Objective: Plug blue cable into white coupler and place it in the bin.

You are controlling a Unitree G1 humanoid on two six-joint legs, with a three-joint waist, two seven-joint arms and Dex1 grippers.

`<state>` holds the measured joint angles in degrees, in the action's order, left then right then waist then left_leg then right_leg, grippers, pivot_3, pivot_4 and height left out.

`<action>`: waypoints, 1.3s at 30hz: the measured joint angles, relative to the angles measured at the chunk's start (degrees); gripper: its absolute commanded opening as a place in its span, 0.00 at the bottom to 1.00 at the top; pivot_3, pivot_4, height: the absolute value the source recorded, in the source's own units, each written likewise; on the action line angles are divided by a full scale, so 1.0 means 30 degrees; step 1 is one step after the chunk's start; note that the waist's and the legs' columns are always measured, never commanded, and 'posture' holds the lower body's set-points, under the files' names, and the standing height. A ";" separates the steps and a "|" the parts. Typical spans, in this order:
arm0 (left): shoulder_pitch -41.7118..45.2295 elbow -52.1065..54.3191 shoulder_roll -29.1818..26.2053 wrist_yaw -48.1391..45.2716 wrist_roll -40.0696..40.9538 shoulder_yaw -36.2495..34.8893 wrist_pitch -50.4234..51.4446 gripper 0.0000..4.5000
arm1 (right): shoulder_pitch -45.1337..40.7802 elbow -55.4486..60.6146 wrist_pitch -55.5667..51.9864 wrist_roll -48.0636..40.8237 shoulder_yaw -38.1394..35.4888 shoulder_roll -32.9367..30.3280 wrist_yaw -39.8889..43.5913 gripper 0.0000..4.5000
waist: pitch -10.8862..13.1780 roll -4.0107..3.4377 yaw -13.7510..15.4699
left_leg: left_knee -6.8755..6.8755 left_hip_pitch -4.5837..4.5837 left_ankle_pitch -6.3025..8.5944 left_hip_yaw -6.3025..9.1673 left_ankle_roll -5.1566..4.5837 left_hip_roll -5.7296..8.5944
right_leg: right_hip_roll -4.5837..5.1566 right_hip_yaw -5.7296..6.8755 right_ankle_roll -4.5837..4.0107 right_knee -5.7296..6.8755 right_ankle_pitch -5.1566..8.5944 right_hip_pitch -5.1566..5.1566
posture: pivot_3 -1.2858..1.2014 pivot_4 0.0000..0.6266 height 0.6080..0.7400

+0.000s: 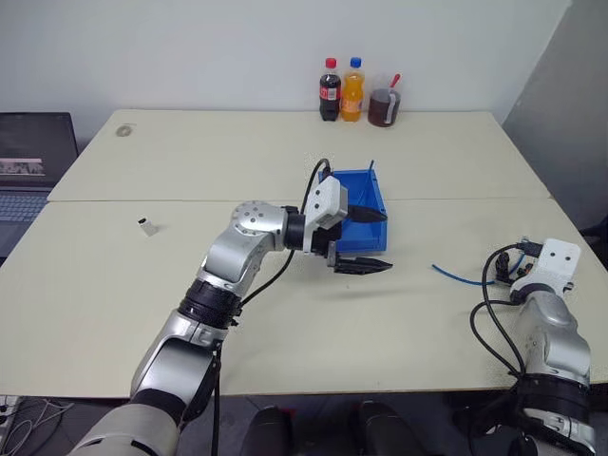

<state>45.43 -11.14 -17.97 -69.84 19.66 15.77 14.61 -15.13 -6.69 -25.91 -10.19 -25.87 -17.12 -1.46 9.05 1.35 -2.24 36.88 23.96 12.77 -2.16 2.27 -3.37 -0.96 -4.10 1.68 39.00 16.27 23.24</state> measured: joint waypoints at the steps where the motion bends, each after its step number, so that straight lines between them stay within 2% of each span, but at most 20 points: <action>1: 0.0002 0.0010 0.0043 0.0024 0.0013 0.0000 0.0037 1.00 | 0.0012 -0.0015 -0.0008 -0.0049 0.0013 0.0048 0.0026 0.71 | 0.0000 -0.0002 -0.0003 | 0.0000 -0.0001 0.0000 -0.0001 0.0000 0.0001 | 0.0000 -0.0002 0.0001 0.0000 0.0000 0.0000 | 0.52 0.24 1.00; 7: -0.0003 0.0048 0.0028 0.0073 -0.0382 -0.0004 -0.0293 1.00 | 0.0201 -0.0126 0.0125 0.0018 0.0402 -0.0117 0.0386 0.40 | 0.0002 -0.0005 -0.0004 | 0.0011 -0.0005 0.0000 0.0000 0.0000 0.0002 | 0.0001 -0.0001 0.0011 0.0009 0.0001 -0.0001 | 0.52 0.24 1.00; 8: -0.0003 0.0049 0.0035 0.0064 -0.0515 -0.0002 -0.0423 1.00 | 0.0230 -0.0164 0.0218 0.0030 0.0575 -0.0189 0.0520 0.31 | 0.0002 -0.0005 -0.0006 | 0.0012 -0.0007 0.0000 -0.0002 0.0000 0.0002 | 0.0001 -0.0002 0.0011 0.0010 0.0001 -0.0001 | 0.52 0.24 1.00; 13: -0.0002 0.0110 0.0138 0.0094 -0.0585 -0.0002 -0.0364 1.00 | 0.0299 -0.0342 0.0692 0.0061 0.0904 -0.0226 0.0746 0.02 | 0.0001 -0.0005 0.0020 | 0.0012 -0.0005 0.0000 0.0002 0.0000 0.0001 | 0.0001 0.0002 0.0010 0.0011 0.0001 -0.0001 | 0.52 0.24 1.00; 24: -0.0201 0.0700 -0.0088 0.0053 -0.0572 -0.0011 0.0050 1.00 | 0.0995 -0.0039 0.0790 -0.0076 0.0980 -0.0843 0.1453 0.02 | 0.0002 -0.0005 0.0124 | 0.0012 -0.0002 0.0000 0.0002 0.0000 0.0002 | 0.0002 0.0002 0.0009 0.0007 0.0000 -0.0003 | 0.52 0.24 1.00; 26: -0.0810 0.1747 -0.1072 -0.0606 -0.0444 -0.0019 0.0095 1.00 | 0.1502 0.1103 -0.0230 -0.1050 0.1698 -0.2212 0.3826 0.02 | 0.0046 -0.0080 0.0022 | 0.0003 -0.0013 0.0000 0.0004 0.0000 -0.0001 | 0.0001 -0.0034 0.0008 0.0006 0.0000 0.0001 | 0.52 0.24 1.00; 28: -0.1800 0.2798 -0.2652 -0.1395 -0.0098 -0.0387 0.0058 1.00 | 0.1906 0.2672 -0.1572 -0.2354 0.2567 -0.4904 0.7555 0.02 | 0.0086 -0.0173 -0.0181 | 0.0004 -0.0020 0.0000 0.0025 0.0000 -0.0002 | -0.0001 -0.0035 0.0012 0.0010 0.0002 0.0002 | 0.52 0.24 1.00; 29: -0.2393 0.3256 -0.3501 -0.1681 0.0128 -0.0922 0.0019 1.00 | 0.2002 0.3625 -0.2171 -0.3049 0.3020 -0.6718 0.9717 0.02 | 0.0093 -0.0181 -0.0252 | -0.0003 -0.0027 0.0000 0.0038 -0.0001 -0.0009 | -0.0011 -0.0018 0.0013 0.0009 0.0003 -0.0004 | 0.52 0.24 1.00; 32: -0.3997 0.4689 -0.5393 -0.2018 0.1482 -0.2596 0.1160 1.00 | 0.1710 0.5611 -0.3202 -0.4653 0.4258 -1.0193 1.4716 0.02 | 0.0108 -0.0135 -0.0320 | 0.0004 -0.0036 0.0000 0.0066 -0.0001 -0.0064 | -0.0062 0.0029 0.0005 0.0013 0.0010 -0.0024 | 0.52 0.24 1.00; 35: -0.6602 0.6108 -0.7611 -0.2095 0.2722 -0.4406 0.2743 1.00 | 0.0819 0.6362 -0.3706 -0.5500 0.6289 -1.1495 1.8214 0.02 | 0.0123 -0.0097 -0.0452 | 0.0002 -0.0057 0.0001 0.0096 -0.0003 -0.0095 | -0.0082 0.0032 -0.0029 0.0025 0.0024 -0.0020 | 0.52 0.24 1.00; 37: -0.9596 0.7137 -0.8865 -0.1958 0.2877 -0.5856 0.2898 1.00 | -0.0084 0.6793 -0.3975 -0.5884 0.8292 -1.1364 1.9978 0.02 | 0.0128 -0.0091 -0.0578 | -0.0003 -0.0058 0.0003 0.0114 -0.0005 -0.0098 | -0.0070 0.0004 -0.0045 0.0022 0.0029 -0.0009 | 0.52 0.24 1.00; 39: -1.2715 0.8811 -0.8961 -0.0964 0.3063 -0.7310 0.3076 1.00 | -0.1349 0.6840 -0.3846 -0.5627 1.0312 -1.0344 2.0851 0.02 | 0.0169 -0.0018 -0.0660 | 0.0000 -0.0048 0.0004 0.0117 -0.0004 -0.0098 | -0.0021 0.0018 -0.0052 0.0017 0.0036 -0.0004 | 0.52 0.24 1.00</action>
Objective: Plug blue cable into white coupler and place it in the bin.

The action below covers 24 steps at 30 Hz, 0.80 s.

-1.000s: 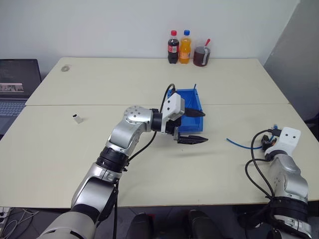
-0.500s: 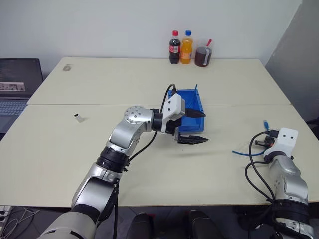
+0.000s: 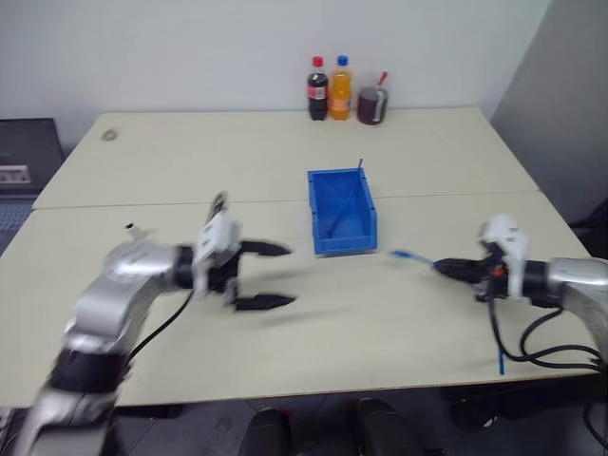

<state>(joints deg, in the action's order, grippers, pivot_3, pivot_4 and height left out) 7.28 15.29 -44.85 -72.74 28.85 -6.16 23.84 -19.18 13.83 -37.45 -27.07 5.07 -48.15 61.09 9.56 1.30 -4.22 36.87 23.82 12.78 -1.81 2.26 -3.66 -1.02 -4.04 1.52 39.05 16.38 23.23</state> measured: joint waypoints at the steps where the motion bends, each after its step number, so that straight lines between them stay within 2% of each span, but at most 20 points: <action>1: -0.2250 0.1621 0.0225 0.1028 0.0142 -0.0742 0.0424 1.00 | -0.0879 -0.0099 0.0392 0.0470 0.1488 0.1035 0.0291 0.02 | 0.0020 0.0046 -0.0045 | 0.0003 0.0015 0.0001 0.0001 0.0001 -0.0012 | 0.0025 -0.0006 0.0000 -0.0002 0.0000 0.0003 | 0.52 0.24 1.00; 3: -0.5649 0.4180 0.0882 0.2631 0.0546 -0.1593 0.1245 1.00 | -0.1813 -0.0458 0.1294 0.1351 0.3418 0.2751 0.0384 0.02 | 0.0086 0.0163 0.0029 | 0.0009 0.0035 0.0000 0.0031 0.0002 -0.0024 | 0.0090 -0.0010 0.0014 0.0006 0.0007 0.0008 | 0.52 0.24 1.00; 7: -1.1697 0.8071 0.2831 0.5254 0.0767 -0.3792 0.1470 1.00 | -0.3167 -0.2737 0.3341 0.3090 0.5696 0.5536 0.0368 0.02 | 0.0092 0.0258 0.0329 | 0.0021 0.0030 0.0002 -0.0008 0.0005 0.0018 | 0.0152 -0.0004 0.0011 -0.0017 -0.0008 -0.0007 | 0.52 0.24 1.00; 10: -1.4049 0.9197 0.4227 0.6791 0.0059 -0.4716 0.0583 1.00 | -0.3983 -0.5165 0.5432 0.4483 0.6830 0.6518 0.0691 0.02 | 0.0108 0.0247 0.0808 | 0.0061 -0.0010 -0.0004 -0.0004 0.0006 0.0044 | 0.0187 0.0003 -0.0083 -0.0024 0.0057 0.0017 | 0.52 0.24 1.00; 14: -1.5838 0.9408 0.6217 0.8847 -0.0677 -0.4818 -0.0240 1.00 | -0.4769 -0.8020 0.7466 0.5630 0.7223 0.7372 0.1306 0.02 | 0.0082 0.0295 0.0786 | 0.0056 -0.0087 -0.0004 -0.0066 0.0004 0.0037 | 0.0183 -0.0012 -0.0098 -0.0018 0.0046 -0.0029 | 0.52 0.24 1.00; 15: -1.6271 0.9476 0.6549 0.9253 -0.0813 -0.4665 -0.0332 1.00 | -0.4939 -0.8930 0.7933 0.5793 0.7222 0.7559 0.1510 0.06 | 0.0079 0.0307 0.0771 | 0.0051 -0.0088 -0.0003 -0.0075 0.0004 0.0031 | 0.0175 -0.0014 -0.0099 -0.0020 0.0046 -0.0023 | 0.52 0.24 1.00; 16: -1.6395 0.9516 0.6648 0.9422 -0.0848 -0.4540 -0.0360 1.00 | -0.5012 -0.9272 0.8120 0.5867 0.7220 0.7609 0.1591 0.06 | 0.0080 0.0305 0.0774 | 0.0046 -0.0083 -0.0003 -0.0077 0.0004 0.0033 | 0.0174 -0.0015 -0.0101 -0.0018 0.0047 -0.0021 | 0.52 0.24 1.00; 21: -1.6194 0.9684 0.6457 0.9807 -0.1013 -0.3661 -0.0911 1.00 | -0.5244 -1.0524 0.8830 0.5997 0.7068 0.8048 0.2374 0.33 | 0.0082 0.0299 0.0771 | 0.0026 -0.0032 -0.0002 -0.0059 0.0005 0.0030 | 0.0097 -0.0001 -0.0081 0.0002 0.0008 -0.0015 | 0.52 0.24 1.00; 24: -1.5106 0.8512 0.5499 0.9061 -0.1253 -0.3378 -0.1663 1.00 | -0.4910 -1.0102 0.8137 0.5766 0.6586 0.7957 0.2483 0.50 | 0.0085 0.0285 0.0821 | 0.0023 -0.0029 -0.0002 -0.0050 0.0005 0.0037 | 0.0067 0.0017 -0.0108 0.0017 0.0025 -0.0012 | 0.52 0.24 1.00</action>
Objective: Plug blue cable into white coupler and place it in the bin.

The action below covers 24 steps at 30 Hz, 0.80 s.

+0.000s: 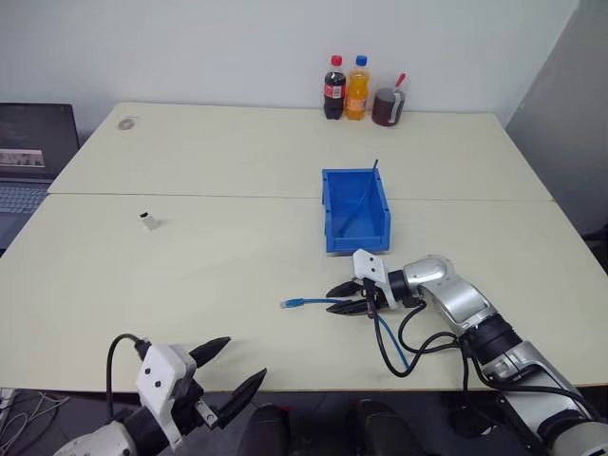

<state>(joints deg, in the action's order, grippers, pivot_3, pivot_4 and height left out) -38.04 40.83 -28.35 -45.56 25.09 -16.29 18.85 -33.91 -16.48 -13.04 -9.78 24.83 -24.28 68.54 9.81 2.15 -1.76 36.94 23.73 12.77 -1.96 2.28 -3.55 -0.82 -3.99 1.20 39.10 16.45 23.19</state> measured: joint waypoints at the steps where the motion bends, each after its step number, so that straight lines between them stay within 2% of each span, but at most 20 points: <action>1: 0.0256 -0.0520 -0.0264 -0.0207 -0.0123 0.0055 -0.0219 1.00 | 0.0186 0.0283 -0.0199 -0.0055 -0.0139 -0.0058 -0.0002 0.55 | 0.0000 0.0000 -0.0021 | -0.0001 0.0000 0.0000 0.0001 0.0000 -0.0019 | -0.0021 0.0006 -0.0030 -0.0001 0.0009 -0.0002 | 0.52 0.24 1.00; 5: 0.3227 -0.3783 -0.2880 -0.2719 -0.0490 0.0446 -0.1591 1.00 | 0.1829 0.3132 -0.2057 -0.0690 -0.1273 -0.1261 -0.0352 0.77 | 0.0023 -0.0036 0.0065 | 0.0002 0.0019 -0.0001 0.0015 0.0001 -0.0013 | -0.0029 0.0045 -0.0041 0.0024 0.0016 0.0013 | 0.52 0.24 1.00; 7: 0.6005 -0.6076 -0.4106 -0.4056 -0.0777 0.0958 -0.2261 1.00 | 0.2889 0.5266 -0.3336 -0.1382 -0.2353 -0.1807 -0.0957 0.89 | 0.0030 -0.0076 0.0269 | 0.0005 0.0030 -0.0003 0.0031 0.0003 0.0000 | -0.0028 0.0082 -0.0043 0.0048 0.0018 0.0018 | 0.52 0.24 1.00; 8: 0.8404 -0.7998 -0.4900 -0.5158 -0.0984 0.1467 -0.2804 1.00 | 0.3720 0.7259 -0.4636 -0.2083 -0.3221 -0.2073 -0.1666 0.96 | 0.0026 -0.0064 0.0370 | 0.0011 0.0031 -0.0004 0.0036 0.0005 -0.0007 | -0.0038 0.0115 -0.0040 0.0072 0.0017 0.0017 | 0.52 0.24 1.00; 9: 0.9394 -0.8875 -0.5261 -0.5682 -0.1063 0.1550 -0.3118 1.00 | 0.3888 0.8319 -0.5296 -0.2473 -0.3538 -0.2103 -0.2040 1.00 | 0.0016 -0.0047 0.0367 | 0.0011 0.0033 -0.0003 0.0022 0.0005 -0.0015 | -0.0050 0.0126 -0.0028 0.0069 0.0010 0.0016 | 0.52 0.24 1.00; 13: 1.4644 -1.2906 -0.5455 -0.8451 -0.2124 0.4481 -0.4521 1.00 | 0.5626 1.3066 -0.9153 -0.4755 -0.5944 -0.2520 -0.4135 1.00 | -0.0002 -0.0062 0.0027 | -0.0007 0.0060 0.0003 0.0010 0.0011 0.0015 | -0.0026 0.0064 0.0039 0.0003 -0.0039 0.0014 | 0.52 0.24 1.00; 16: 1.8503 -1.7132 -0.4823 -1.0771 -0.3527 0.6979 -0.5950 1.00 | 0.6904 1.6485 -1.1798 -0.6585 -0.7649 -0.3154 -0.5600 1.00 | -0.0009 -0.0037 0.0016 | 0.0000 0.0083 0.0004 -0.0002 0.0011 0.0028 | -0.0039 0.0099 0.0024 -0.0003 -0.0051 0.0014 | 0.52 0.24 1.00; 19: 2.0697 -1.9993 -0.4009 -1.2342 -0.4662 0.8741 -0.7342 1.00 | 0.8505 1.8295 -1.3041 -0.7380 -0.9019 -0.3920 -0.6520 1.00 | -0.0014 -0.0024 0.0044 | -0.0003 0.0095 0.0005 0.0002 0.0009 0.0013 | -0.0044 0.0109 0.0030 -0.0013 -0.0045 0.0016 | 0.52 0.24 1.00; 23: 2.3103 -2.3032 -0.3013 -1.3475 -0.5599 0.9807 -0.9059 1.00 | 1.0647 1.9394 -1.3601 -0.7670 -1.0688 -0.4387 -0.7857 1.00 | -0.0021 -0.0025 0.0055 | 0.0009 0.0092 0.0003 0.0013 0.0007 0.0022 | -0.0046 0.0109 0.0071 -0.0006 -0.0029 0.0005 | 0.52 0.24 1.00; 24: 2.3466 -2.3629 -0.2734 -1.3620 -0.5788 0.9928 -0.9360 0.96 | 1.1147 1.9485 -1.3580 -0.7644 -1.1041 -0.4378 -0.8280 1.00 | -0.0025 -0.0028 0.0055 | 0.0015 0.0086 0.0002 0.0013 0.0006 0.0025 | -0.0045 0.0106 0.0082 -0.0005 -0.0034 -0.0003 | 0.52 0.24 1.00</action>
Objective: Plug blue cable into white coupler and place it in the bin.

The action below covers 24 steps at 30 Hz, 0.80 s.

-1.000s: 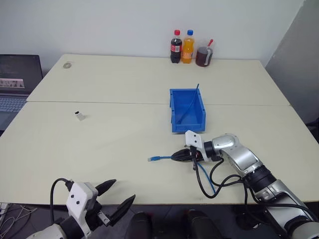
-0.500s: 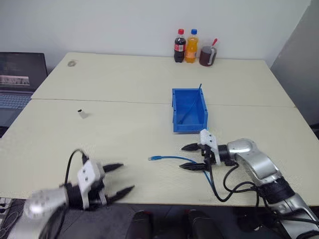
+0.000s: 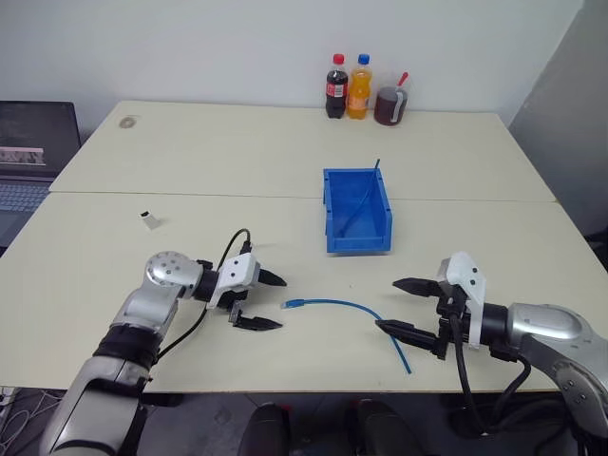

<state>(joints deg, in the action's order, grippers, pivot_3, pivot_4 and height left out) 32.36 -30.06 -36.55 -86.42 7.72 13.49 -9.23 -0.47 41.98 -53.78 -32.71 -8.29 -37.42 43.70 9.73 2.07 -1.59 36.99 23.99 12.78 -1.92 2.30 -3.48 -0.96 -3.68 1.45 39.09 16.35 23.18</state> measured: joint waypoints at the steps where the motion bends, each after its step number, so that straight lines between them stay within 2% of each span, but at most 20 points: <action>1: 0.0292 -0.0526 0.0198 -0.0137 -0.0120 0.0120 -0.0431 0.92 | 0.0476 0.0030 0.0047 0.0032 -0.0258 0.0018 -0.0344 1.00 | -0.0005 0.0003 -0.0007 | 0.0011 -0.0003 0.0000 -0.0002 0.0000 -0.0001 | 0.0000 -0.0005 0.0009 0.0002 -0.0006 -0.0008 | 0.52 0.24 1.00; 4: 0.0894 -0.1592 0.0359 -0.0538 -0.0400 0.0338 -0.1409 0.81 | 0.1506 0.0111 0.0458 0.0344 -0.0547 0.0000 -0.0980 1.00 | -0.0028 -0.0014 -0.0018 | 0.0021 -0.0024 -0.0002 -0.0015 -0.0003 0.0001 | 0.0003 -0.0031 0.0030 0.0006 -0.0018 -0.0021 | 0.52 0.24 1.00; 8: 0.1202 -0.2130 0.0370 -0.1082 -0.0420 0.0525 -0.1690 0.57 | 0.2338 0.0730 0.0748 0.0386 -0.0593 0.0007 -0.1728 1.00 | -0.0054 -0.0023 -0.0069 | 0.0015 -0.0031 -0.0002 -0.0012 -0.0003 -0.0012 | -0.0008 -0.0030 0.0030 0.0009 -0.0017 -0.0021 | 0.52 0.24 1.00; 20: 0.1453 -0.1057 -0.0408 -0.1427 -0.0459 0.1673 -0.0339 0.07 | 0.2759 0.1286 0.1134 0.0274 -0.0562 0.0500 -0.3361 1.00 | -0.0118 -0.0038 -0.0135 | 0.0003 -0.0043 -0.0001 -0.0011 -0.0003 -0.0030 | -0.0025 -0.0037 0.0022 0.0011 -0.0010 -0.0020 | 0.52 0.24 1.00; 24: 0.0889 -0.0182 -0.1289 -0.1442 -0.0116 0.1981 0.0034 0.06 | 0.2580 0.1276 0.1159 -0.0006 -0.0545 0.0499 -0.3387 1.00 | -0.0160 -0.0060 -0.0272 | -0.0007 -0.0056 -0.0001 -0.0006 -0.0003 -0.0048 | -0.0040 -0.0043 0.0011 0.0017 -0.0005 -0.0019 | 0.52 0.24 1.00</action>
<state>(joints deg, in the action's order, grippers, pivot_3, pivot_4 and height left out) 35.03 -30.61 -40.42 -90.74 7.37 19.43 -9.13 7.27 45.81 -50.30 -32.73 -9.93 -35.92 33.54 9.25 1.89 -2.41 36.97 23.82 12.78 -1.94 2.29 -3.62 -1.08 -3.81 1.48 39.14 16.34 23.12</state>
